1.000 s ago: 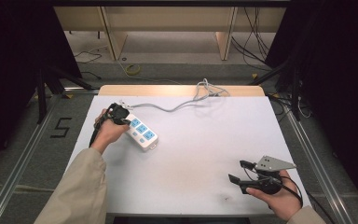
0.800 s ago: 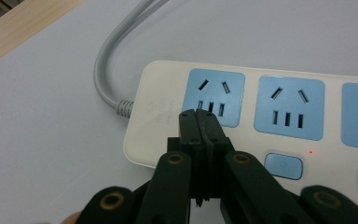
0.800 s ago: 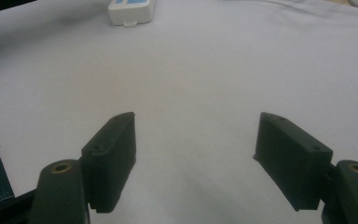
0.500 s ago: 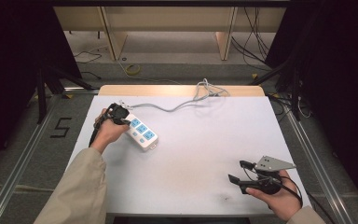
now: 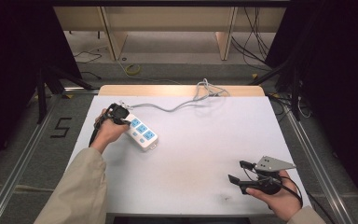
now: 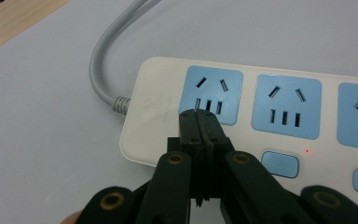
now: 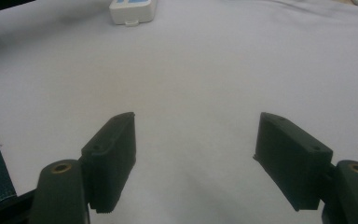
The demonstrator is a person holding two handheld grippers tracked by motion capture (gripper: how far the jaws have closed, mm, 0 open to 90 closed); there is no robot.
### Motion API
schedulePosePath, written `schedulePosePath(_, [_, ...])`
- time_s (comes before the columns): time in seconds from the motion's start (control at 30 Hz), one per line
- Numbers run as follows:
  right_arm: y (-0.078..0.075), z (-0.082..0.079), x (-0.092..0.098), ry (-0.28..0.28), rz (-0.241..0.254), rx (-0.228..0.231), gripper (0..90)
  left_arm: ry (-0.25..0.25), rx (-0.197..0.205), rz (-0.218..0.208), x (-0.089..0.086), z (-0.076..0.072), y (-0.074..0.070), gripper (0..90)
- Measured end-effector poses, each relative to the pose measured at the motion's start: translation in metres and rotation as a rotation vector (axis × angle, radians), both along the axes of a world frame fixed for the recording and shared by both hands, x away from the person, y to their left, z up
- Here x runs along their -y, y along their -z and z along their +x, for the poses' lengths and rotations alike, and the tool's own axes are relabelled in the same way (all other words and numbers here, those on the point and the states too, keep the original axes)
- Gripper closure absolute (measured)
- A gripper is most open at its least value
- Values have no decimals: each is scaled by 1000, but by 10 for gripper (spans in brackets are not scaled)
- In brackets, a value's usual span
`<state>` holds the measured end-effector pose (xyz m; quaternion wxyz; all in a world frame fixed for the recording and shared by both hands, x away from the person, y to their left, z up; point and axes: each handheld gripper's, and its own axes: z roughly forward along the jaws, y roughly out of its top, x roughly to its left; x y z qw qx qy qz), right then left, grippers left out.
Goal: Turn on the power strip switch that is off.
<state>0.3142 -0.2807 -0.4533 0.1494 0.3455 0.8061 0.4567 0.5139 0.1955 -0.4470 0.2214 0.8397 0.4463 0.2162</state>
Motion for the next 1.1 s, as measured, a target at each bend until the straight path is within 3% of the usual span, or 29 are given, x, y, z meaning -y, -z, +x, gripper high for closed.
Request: schedulePosePath(1.1, [1, -1, 0, -5, -9, -8, 292, -8, -33, 80, 10, 4, -1, 899])
